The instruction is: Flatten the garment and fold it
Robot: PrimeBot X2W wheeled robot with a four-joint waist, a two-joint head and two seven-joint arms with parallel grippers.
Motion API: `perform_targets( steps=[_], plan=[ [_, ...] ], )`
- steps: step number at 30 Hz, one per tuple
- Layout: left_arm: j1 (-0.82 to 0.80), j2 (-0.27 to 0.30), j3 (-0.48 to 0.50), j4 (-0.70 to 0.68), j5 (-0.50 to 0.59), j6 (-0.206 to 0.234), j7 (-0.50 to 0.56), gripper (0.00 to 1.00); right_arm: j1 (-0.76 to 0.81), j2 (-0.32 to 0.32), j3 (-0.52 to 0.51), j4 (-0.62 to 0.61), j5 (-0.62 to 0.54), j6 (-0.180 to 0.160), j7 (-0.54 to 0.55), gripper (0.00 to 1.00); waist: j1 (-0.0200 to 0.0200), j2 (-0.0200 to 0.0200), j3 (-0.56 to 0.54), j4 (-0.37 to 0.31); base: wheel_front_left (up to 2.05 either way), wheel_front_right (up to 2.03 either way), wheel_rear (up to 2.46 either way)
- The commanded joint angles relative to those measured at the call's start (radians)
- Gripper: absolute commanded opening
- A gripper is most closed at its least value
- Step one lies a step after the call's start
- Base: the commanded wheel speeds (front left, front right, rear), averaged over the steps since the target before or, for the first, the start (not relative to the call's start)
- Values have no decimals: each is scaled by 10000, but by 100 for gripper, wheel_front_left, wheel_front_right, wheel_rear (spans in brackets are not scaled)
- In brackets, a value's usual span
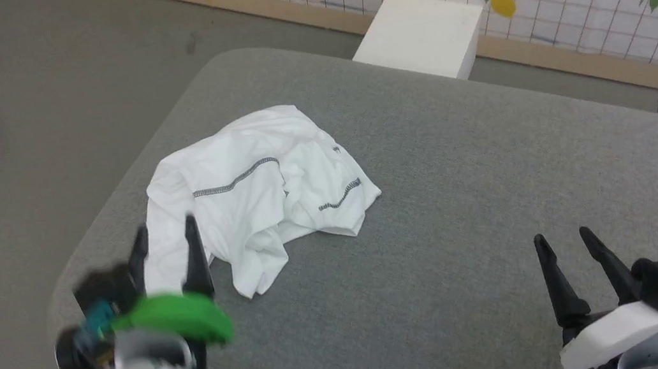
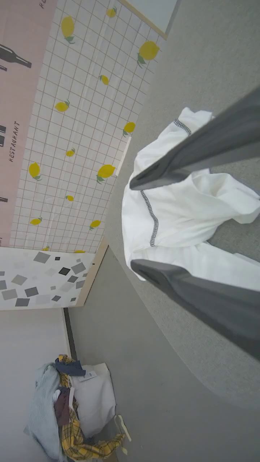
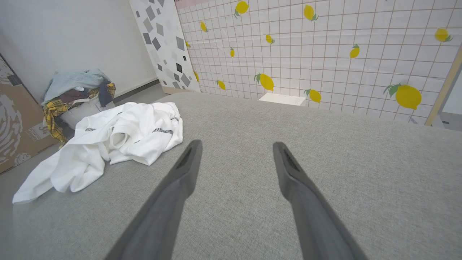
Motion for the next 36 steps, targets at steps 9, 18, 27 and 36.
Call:
perform_targets(
  steps=[9, 18, 27, 36],
  plan=[
    [-4835, 477, 512, 2807, -2329, -969, 4187, 100, -791, -6, -152, -854, -678, -15, 757, 100, 0, 0, 1953, -1320, 0, 0, 0],
    [-6634, 1133, -17, 5134, -2792, -801, 8574, 100, -957, -6, -508, -1513, -981, -15, 1087, 100, 0, 0, 3148, -2268, 0, 0, 0],
    [-6353, 1179, -437, 6179, -2478, -434, 8981, 100, -1010, -6, -676, -1874, -1090, -15, 1231, 100, 0, 0, 3666, -2411, 0, 0, 0],
    [-6720, 1082, -31, 6182, -2228, 200, 5741, 0, -1015, -6, -477, -1520, -719, -15, 1008, 100, 0, 0, 3086, -2185, 0, 0, 0]
  ],
)
